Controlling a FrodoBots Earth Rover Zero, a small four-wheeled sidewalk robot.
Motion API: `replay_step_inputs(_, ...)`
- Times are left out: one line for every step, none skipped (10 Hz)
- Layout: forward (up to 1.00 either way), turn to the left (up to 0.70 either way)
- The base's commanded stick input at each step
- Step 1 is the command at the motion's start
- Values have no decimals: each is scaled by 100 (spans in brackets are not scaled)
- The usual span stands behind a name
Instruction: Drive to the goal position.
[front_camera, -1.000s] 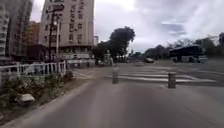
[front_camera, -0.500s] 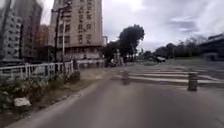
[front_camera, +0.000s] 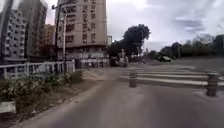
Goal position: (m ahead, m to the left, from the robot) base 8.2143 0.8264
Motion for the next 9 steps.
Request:
replay_step_inputs(70, 0)
replay_step_inputs(70, 0)
replay_step_inputs(70, 0)
replay_step_inputs(70, -8)
replay_step_inputs(70, -14)
replay_step_inputs(70, -14)
replay_step_inputs(70, -14)
replay_step_inputs(70, -9)
replay_step_inputs(70, -1)
